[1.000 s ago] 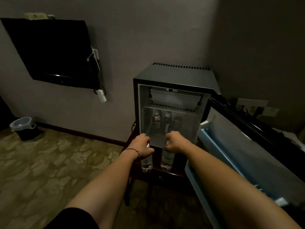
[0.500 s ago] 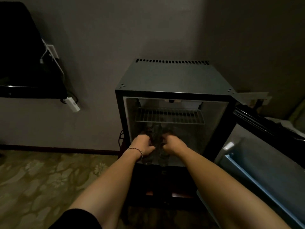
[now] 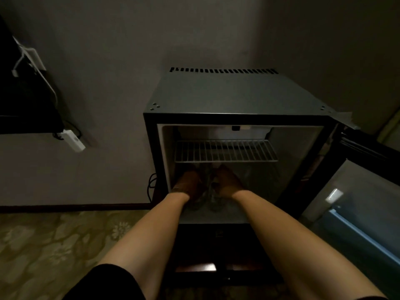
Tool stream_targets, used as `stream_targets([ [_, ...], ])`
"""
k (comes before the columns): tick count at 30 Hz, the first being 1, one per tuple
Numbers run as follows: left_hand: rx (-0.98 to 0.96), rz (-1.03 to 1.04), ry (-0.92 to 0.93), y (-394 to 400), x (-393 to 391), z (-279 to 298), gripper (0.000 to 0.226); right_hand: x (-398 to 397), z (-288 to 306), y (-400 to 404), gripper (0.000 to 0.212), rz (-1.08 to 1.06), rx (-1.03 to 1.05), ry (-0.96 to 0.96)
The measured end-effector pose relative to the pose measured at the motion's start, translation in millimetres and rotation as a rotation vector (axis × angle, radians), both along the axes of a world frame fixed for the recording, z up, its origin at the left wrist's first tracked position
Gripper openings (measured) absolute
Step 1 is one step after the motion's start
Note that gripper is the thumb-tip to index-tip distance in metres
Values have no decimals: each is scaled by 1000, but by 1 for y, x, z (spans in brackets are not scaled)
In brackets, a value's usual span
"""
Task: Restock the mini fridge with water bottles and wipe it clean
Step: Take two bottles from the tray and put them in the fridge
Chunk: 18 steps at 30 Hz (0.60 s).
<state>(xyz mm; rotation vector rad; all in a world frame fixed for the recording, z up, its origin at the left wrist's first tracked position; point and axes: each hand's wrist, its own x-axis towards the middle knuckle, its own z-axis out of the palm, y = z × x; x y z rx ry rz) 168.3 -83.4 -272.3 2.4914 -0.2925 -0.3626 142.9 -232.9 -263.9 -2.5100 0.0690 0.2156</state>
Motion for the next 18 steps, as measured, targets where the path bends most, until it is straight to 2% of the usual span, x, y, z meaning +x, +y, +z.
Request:
stream_targets([
  [4,-14,20,-26,0,3,-7,42,3,-7,-3,41,-23,70,-51],
  [8,8,17,-7,-1,2,1,43,5,-8,-7,52,-11,11,-19],
  [13,33,29,-38,-2,-15,18,42,-5,5,-7,53,34,-39,33],
  [18,108,48,34,-7,-38,32,54,-19,26,-9,58,74,-67,107],
])
